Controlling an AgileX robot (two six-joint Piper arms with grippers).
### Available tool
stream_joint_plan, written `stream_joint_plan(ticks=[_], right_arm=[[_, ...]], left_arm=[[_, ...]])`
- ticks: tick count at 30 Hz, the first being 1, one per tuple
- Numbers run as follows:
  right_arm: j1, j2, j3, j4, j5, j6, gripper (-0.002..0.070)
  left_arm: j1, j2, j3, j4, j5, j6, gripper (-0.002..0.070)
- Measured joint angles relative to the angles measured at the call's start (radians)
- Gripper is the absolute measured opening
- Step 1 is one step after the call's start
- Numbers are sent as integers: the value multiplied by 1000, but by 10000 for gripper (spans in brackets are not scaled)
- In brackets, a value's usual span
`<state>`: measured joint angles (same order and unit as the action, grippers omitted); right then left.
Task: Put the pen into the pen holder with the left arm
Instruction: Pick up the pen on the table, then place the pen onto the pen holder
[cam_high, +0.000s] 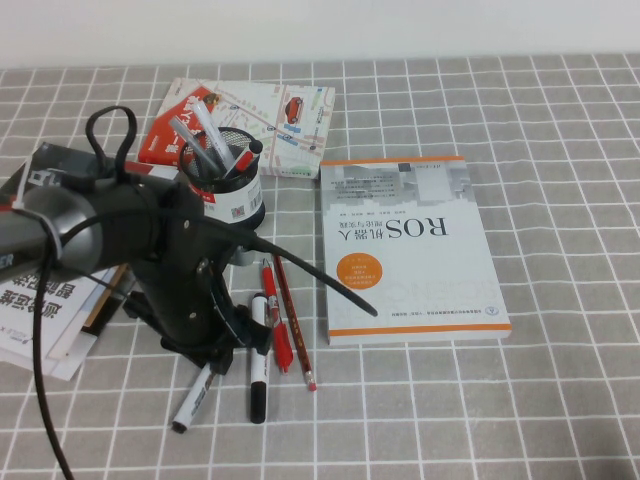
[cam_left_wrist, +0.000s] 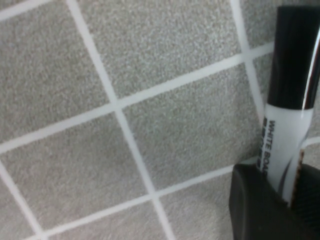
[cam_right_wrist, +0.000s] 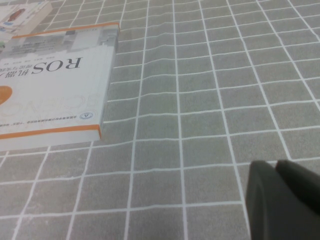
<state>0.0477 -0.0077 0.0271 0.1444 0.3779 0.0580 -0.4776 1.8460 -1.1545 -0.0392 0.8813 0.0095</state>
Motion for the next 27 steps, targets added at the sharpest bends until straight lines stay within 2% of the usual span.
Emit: stream_joint_plan(ticks=[5, 9, 13, 18, 21, 27], right_arm=[[0, 0, 0, 0, 0, 0, -15], [0, 0, 0, 0, 0, 0, -15], [0, 0, 0, 0, 0, 0, -15], [0, 0, 0, 0, 0, 0, -15], [0, 0, 0, 0, 0, 0, -15], [0, 0, 0, 0, 0, 0, -15]], left_arm=[[0, -66, 13, -13, -66, 11, 110], [0, -208, 64, -17, -202, 15, 110], [0, -372, 177, -17, -425, 16, 110], [0, -514, 346, -19, -804, 16, 110], [0, -537, 413, -21, -1017, 18, 110], [0, -476, 440, -1, -1306, 20, 109]])
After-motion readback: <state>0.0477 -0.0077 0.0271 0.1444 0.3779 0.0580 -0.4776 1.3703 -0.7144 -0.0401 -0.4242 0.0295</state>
